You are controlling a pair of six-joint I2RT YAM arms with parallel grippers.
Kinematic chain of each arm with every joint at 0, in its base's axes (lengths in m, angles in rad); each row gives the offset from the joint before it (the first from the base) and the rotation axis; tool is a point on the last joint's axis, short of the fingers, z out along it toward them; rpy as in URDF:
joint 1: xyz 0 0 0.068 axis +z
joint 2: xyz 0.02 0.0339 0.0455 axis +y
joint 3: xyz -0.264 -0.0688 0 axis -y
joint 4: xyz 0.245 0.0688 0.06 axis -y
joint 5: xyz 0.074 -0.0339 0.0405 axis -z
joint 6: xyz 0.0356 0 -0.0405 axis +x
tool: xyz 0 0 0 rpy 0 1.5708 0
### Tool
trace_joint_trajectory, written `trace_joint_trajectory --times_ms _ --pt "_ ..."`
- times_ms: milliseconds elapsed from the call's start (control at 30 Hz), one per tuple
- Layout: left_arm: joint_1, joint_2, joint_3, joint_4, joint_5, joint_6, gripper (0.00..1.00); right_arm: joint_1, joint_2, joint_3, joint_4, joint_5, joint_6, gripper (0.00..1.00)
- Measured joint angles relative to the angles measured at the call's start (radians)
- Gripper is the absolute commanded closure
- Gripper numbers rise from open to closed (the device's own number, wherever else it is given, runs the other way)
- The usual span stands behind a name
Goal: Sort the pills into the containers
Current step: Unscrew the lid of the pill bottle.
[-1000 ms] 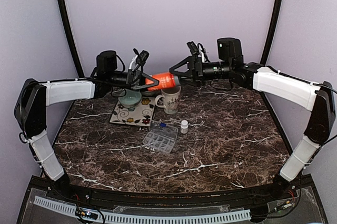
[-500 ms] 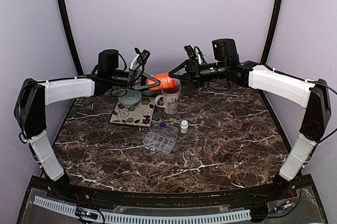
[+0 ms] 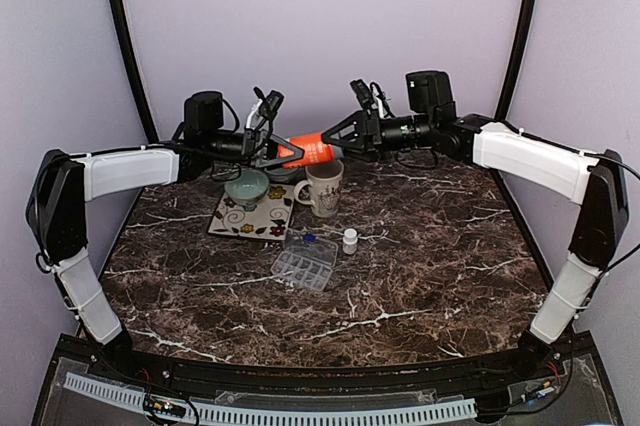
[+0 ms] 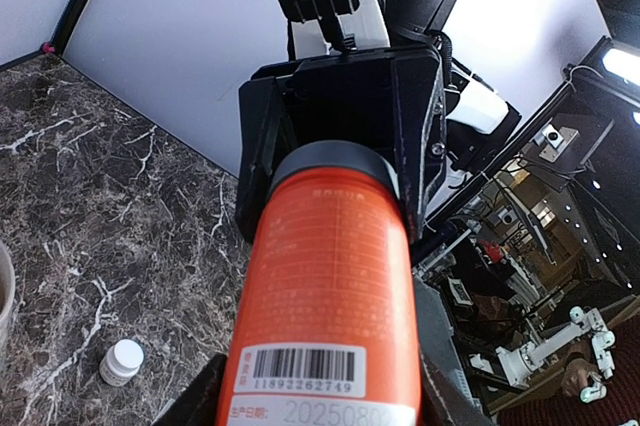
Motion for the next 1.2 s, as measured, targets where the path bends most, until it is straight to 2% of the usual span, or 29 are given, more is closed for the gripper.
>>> trace_joint_trajectory --times_ms 100,333,467,833,1200 --pt "0.000 0.004 -0.001 0.065 0.008 -0.069 0.87 -0.003 -0.010 -0.006 0.030 -0.003 -0.052 0.68" --pt "-0.004 0.031 -0.002 0.296 0.061 -0.336 0.87 0.000 -0.066 -0.013 0.032 0.021 -0.282 0.67" --pt "-0.006 0.035 -0.003 0.354 0.071 -0.418 0.87 0.008 -0.085 -0.013 0.013 0.048 -0.396 0.65" --pt "-0.006 0.035 -0.027 0.381 0.079 -0.463 0.87 0.029 -0.106 -0.011 -0.046 0.122 -0.571 0.60" --pt "-0.002 0.035 -0.034 0.399 0.080 -0.481 0.88 0.027 -0.145 -0.016 -0.127 0.218 -0.635 0.57"
